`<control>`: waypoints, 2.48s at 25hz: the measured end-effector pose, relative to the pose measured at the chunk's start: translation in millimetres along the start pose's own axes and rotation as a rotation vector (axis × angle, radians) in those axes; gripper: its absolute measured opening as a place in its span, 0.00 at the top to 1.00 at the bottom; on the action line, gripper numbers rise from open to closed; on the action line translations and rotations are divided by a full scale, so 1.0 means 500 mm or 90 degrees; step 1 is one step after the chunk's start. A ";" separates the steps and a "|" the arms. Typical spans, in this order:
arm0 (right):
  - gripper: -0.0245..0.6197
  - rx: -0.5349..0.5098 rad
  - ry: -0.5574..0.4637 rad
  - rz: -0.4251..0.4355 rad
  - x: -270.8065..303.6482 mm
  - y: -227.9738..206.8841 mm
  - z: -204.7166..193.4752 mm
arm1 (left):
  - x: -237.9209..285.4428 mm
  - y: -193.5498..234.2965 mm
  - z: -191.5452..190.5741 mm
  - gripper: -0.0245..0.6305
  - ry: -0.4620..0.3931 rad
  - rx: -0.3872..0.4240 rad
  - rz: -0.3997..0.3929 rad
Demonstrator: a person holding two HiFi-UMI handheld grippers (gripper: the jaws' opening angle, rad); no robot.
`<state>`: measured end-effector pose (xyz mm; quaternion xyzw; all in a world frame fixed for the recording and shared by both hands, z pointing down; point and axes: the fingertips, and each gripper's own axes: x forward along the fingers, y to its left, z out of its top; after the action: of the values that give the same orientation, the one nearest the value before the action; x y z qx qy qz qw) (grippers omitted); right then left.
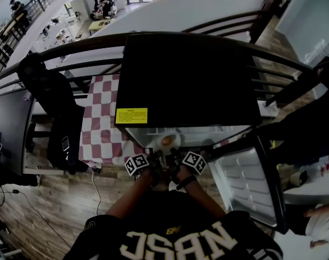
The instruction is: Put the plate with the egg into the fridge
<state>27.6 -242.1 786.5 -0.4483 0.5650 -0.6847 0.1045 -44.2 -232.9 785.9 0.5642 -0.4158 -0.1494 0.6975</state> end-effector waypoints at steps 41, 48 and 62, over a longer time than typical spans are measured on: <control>0.51 -0.715 0.049 -0.039 -0.063 0.028 0.003 | -0.049 0.006 -0.027 0.70 0.114 0.581 0.116; 0.63 -0.809 0.058 -0.103 -0.071 -0.013 -0.002 | -0.042 0.000 -0.051 0.74 0.087 0.741 0.139; 0.89 -0.818 0.113 -0.116 -0.035 -0.019 -0.021 | 0.001 0.035 -0.060 0.92 0.103 0.707 0.206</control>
<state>33.3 -220.6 786.3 -0.4096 0.8279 -0.2510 -0.2895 -25.9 -207.5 801.6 0.7841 -0.4582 0.2430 0.3408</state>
